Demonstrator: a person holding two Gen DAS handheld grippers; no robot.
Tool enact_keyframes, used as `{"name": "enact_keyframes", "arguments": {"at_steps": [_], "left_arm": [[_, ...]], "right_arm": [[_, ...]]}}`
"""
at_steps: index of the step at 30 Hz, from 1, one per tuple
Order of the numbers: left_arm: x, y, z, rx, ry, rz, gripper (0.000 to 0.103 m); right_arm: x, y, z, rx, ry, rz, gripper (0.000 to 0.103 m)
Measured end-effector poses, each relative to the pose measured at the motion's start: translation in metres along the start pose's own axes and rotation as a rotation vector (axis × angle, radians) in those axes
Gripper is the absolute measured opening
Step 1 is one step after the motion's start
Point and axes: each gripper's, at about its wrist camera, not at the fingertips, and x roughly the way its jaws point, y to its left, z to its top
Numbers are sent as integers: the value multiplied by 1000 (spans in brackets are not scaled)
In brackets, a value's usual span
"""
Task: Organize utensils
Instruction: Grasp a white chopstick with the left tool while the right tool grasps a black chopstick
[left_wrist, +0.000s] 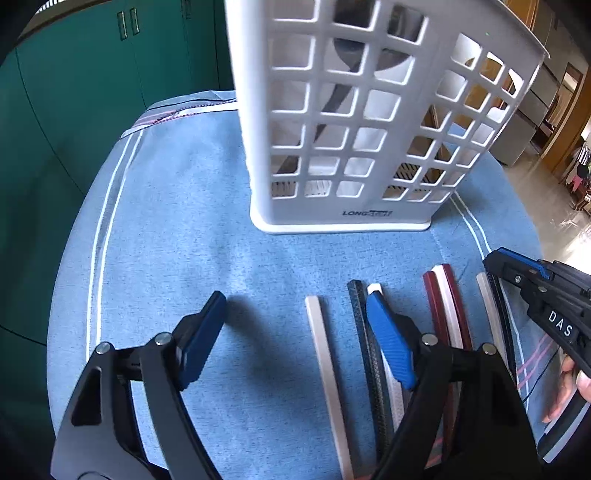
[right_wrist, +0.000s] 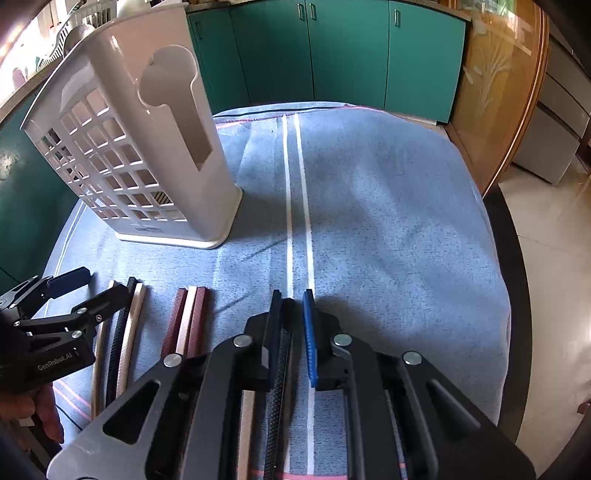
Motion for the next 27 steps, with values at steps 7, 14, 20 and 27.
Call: {"name": "enact_keyframes", "arguments": {"at_steps": [7,14,20,27], "left_arm": [[-5,-9,-5,11,2,22,76],[-3,-1,4,21,-21,36,35],[-4,15,6,-29,-15,-66,12],[-22,31,6,-98,-40,-92,61]], "right_arm": [[7,13,-1,-40,14,-21,12],[4,20,-5,-45,10,-14,8],[-15,16,-6,-16,-23,28,7],[-20,6,-6,1,-24,56,7]]}}
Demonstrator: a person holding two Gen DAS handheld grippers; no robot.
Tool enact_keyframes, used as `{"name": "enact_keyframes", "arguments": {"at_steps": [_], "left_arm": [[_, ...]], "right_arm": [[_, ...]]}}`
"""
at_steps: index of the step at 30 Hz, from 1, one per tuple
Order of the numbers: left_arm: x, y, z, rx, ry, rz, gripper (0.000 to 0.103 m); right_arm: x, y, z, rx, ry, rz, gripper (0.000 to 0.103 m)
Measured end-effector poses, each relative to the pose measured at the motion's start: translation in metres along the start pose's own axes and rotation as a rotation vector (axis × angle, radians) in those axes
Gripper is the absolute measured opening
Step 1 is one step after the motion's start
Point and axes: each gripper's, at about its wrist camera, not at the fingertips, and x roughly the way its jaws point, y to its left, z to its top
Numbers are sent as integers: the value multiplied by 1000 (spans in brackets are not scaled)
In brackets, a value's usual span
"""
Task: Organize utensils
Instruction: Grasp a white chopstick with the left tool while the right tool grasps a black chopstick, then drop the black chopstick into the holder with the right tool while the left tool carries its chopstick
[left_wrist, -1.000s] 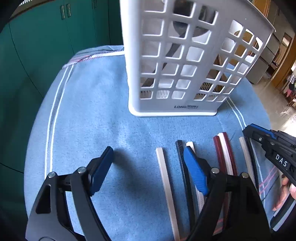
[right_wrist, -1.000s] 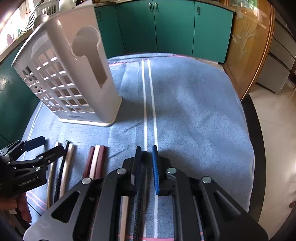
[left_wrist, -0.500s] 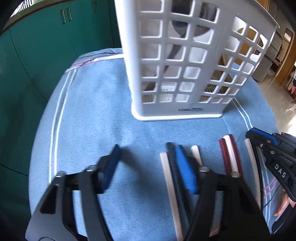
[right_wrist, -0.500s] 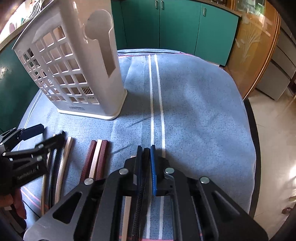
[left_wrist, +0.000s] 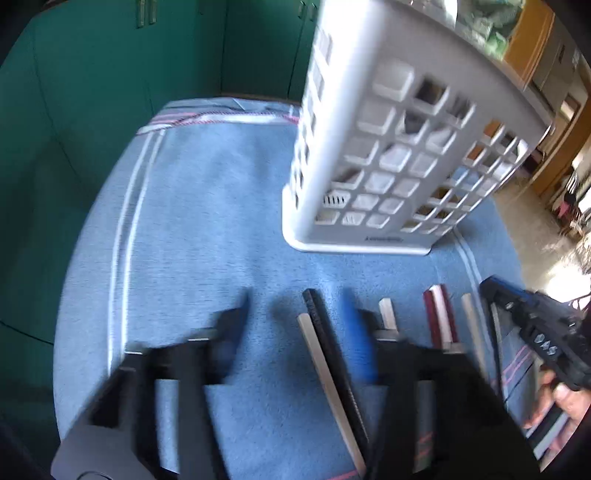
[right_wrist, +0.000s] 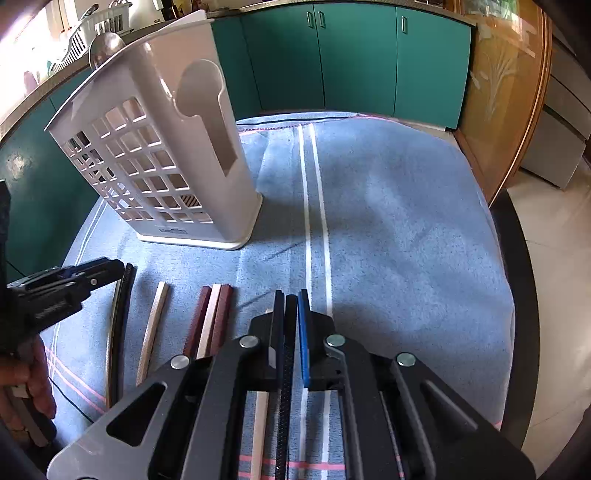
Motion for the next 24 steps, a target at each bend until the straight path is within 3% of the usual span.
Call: {"name": "enact_keyframes", "arguments": {"at_steps": [5,9,12,17,19,21,24], "left_arm": [[2,0,-3,4,43,13,61],[14,3,1,-19,51,27,43],[23,-5,6,10,74,21,36],[31,-19,10,69,66,77,32],[32,-24,9,93,61,100,16],[33,-26,9,94,59,88,8],[30,-31,7,106,49,58,7]], "right_arm": [[-2,-7,5,4,-7,17,7],[0,-3,3,3,-5,20,7],[1,-2,2,4,-1,21,7],[0,-4,1,8,4,28,7],[1,-5,1,8,3,30,7],[1,-7,2,10,2,35,7],[-5,-10,4,15,-14,44,7]]}}
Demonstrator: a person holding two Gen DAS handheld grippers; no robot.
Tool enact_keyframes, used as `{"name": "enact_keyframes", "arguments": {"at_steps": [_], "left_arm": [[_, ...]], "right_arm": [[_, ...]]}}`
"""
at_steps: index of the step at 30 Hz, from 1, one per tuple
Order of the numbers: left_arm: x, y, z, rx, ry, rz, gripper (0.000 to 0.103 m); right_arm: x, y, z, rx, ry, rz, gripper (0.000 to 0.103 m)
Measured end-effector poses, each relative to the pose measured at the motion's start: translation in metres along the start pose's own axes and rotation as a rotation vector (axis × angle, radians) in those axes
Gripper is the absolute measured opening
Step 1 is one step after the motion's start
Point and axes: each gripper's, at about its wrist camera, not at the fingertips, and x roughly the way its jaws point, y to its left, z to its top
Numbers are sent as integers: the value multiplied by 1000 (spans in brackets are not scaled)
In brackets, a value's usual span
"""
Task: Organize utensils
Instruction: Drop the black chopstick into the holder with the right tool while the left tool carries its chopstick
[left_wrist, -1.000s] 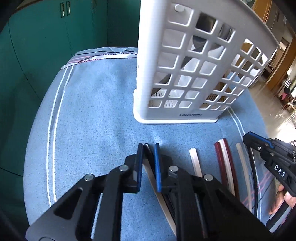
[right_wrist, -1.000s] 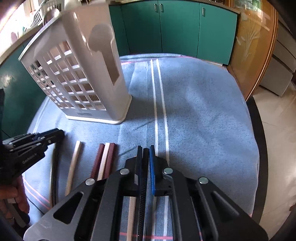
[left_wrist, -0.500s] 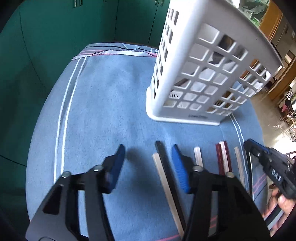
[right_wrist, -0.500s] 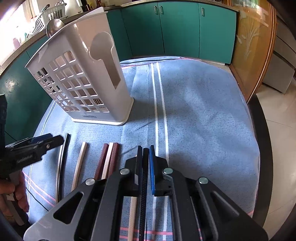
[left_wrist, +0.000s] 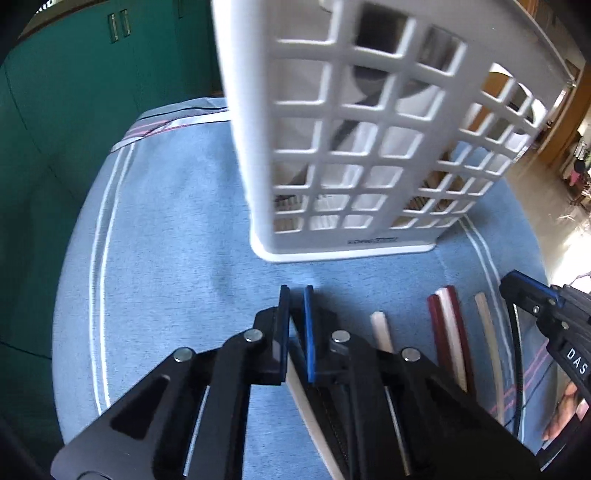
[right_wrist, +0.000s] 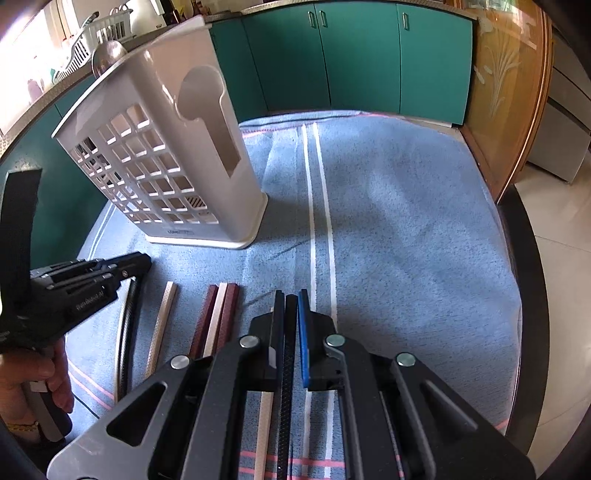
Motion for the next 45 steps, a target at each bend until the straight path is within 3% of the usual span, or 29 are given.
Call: {"name": "enact_keyframes", "arguments": {"at_steps": [5,9,14,20,35,45], "left_arm": [[-31,-7,-5,-1,-66,-55,7],[-81,-9,-8,20,-156,-119,6],[-147,-16,-9,69,-272,-173,6],[-212,-25,-25,141,-392,-182,6],[-320,-17,-67,195,-566,-169,6],[-342,-16,-75,227,-586,-171,6]], "right_arm": [[-19,-4,1,13,-42,29,7],[-45,1,2,4,-95,48,7],[-98,10,-2,-9,-199,81,7],[-165,30,-19,-36,-315,106,7],[-261,85,-25,-107,-468,82,7],[-289,110,-13,-169,-470,-1,7]]}}
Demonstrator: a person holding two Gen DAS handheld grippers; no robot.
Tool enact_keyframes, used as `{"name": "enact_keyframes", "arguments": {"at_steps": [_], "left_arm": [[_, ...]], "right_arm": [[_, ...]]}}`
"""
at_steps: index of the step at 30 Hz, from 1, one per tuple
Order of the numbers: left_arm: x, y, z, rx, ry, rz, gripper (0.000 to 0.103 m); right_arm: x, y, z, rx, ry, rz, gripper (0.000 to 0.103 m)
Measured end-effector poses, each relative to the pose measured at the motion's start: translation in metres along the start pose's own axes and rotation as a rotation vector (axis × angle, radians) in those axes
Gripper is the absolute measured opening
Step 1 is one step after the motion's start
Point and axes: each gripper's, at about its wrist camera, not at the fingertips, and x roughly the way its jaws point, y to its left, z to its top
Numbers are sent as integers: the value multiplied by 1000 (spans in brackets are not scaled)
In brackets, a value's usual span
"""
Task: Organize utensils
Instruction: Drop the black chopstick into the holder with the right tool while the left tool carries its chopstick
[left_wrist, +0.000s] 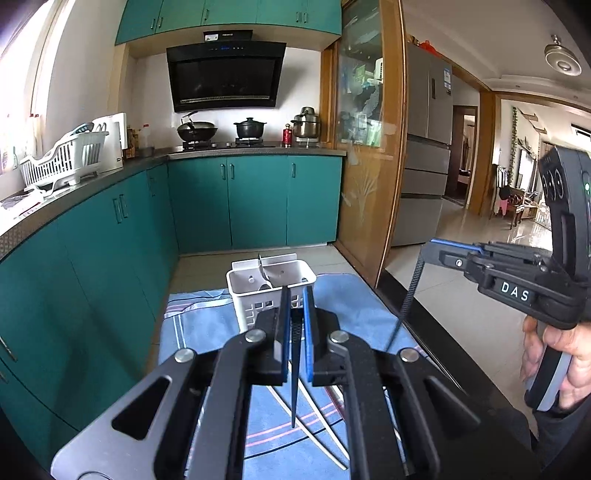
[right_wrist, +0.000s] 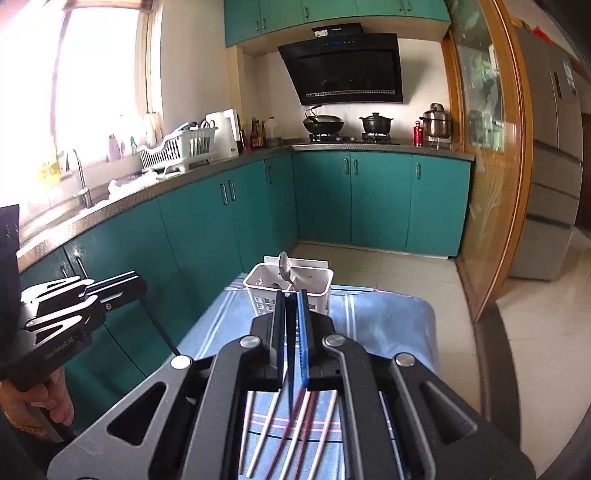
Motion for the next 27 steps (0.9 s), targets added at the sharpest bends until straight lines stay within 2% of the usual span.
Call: {"name": "enact_keyframes", "arguments": {"at_steps": [12,19,27], "left_arm": [[2,12,-1,-11,7,-19,6],[1,29,-1,-40,0,-2,6],[0,58,-3,-91,-4,17,6]], "right_arm": [[1,7,0,-8,16,-20,7],[19,18,53,-47,-11,-37,7],[53,24,142,-57,-80,-98,7]]}}
